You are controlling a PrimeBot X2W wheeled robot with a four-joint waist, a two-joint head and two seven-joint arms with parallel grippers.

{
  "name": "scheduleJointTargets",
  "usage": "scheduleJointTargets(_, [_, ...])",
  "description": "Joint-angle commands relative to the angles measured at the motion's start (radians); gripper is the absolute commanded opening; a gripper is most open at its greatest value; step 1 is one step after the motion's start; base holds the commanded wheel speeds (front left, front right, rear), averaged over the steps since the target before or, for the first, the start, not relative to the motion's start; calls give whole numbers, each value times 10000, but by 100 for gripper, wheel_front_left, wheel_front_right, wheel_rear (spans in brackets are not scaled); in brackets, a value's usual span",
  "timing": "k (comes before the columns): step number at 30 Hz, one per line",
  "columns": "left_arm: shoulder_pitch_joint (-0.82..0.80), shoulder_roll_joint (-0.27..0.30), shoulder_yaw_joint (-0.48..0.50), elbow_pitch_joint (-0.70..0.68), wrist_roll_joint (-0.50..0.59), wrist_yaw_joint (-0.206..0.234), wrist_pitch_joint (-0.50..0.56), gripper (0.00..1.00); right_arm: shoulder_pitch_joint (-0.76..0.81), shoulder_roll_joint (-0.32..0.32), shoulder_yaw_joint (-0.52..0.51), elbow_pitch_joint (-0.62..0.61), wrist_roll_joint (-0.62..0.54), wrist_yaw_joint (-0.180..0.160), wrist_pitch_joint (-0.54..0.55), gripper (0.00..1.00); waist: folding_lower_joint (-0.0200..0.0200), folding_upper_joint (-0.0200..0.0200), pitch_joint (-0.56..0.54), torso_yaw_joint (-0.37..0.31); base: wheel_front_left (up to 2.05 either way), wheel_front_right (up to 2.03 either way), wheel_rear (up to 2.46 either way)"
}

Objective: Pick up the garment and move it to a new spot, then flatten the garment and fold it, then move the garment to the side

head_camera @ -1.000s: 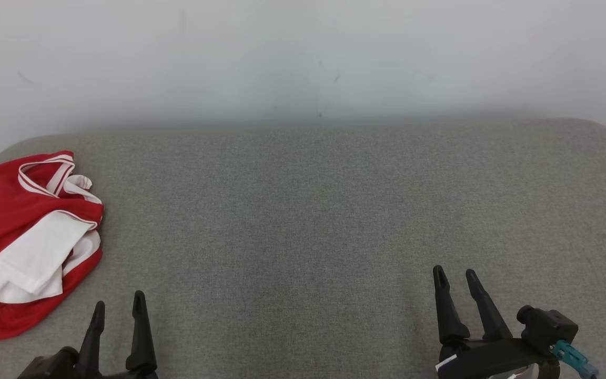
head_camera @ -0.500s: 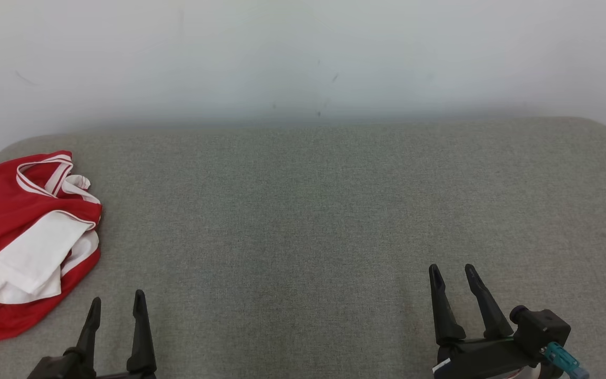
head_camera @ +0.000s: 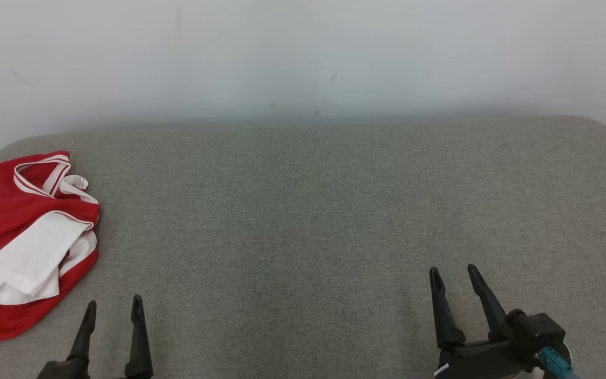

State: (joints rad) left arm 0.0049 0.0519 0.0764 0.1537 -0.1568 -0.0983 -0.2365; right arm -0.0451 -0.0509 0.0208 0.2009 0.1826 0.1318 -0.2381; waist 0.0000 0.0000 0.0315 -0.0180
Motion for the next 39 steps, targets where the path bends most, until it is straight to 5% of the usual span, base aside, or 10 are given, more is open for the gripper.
scheduleJointTargets(1, [75, 31, 52, 16, 244, -22, -82, 100, 35, 11, -14, 13, -200, -18, -60, 100, 0, 0, 2, 0, 0, 0, 0])
scheduleJointTargets(13, [51, 15, 163, 210, 1114, 75, -291, 100, 104, 14, -20, 104, -974, -21, -284, 100, 0, 0, -32, 11, 0, 0, 0])
scheduleJointTargets(28, [43, -5, 246, 296, 775, -129, -296, 100, 142, 14, 1, 181, -782, -21, -270, 100, 0, 0, -71, 81, 0, 0, 0])
scheduleJointTargets(39, [-71, -10, 304, 458, 685, -244, -296, 100, 217, 16, 38, 190, -699, -21, -270, 100, 0, 0, -89, 950, 0, 0, 0])
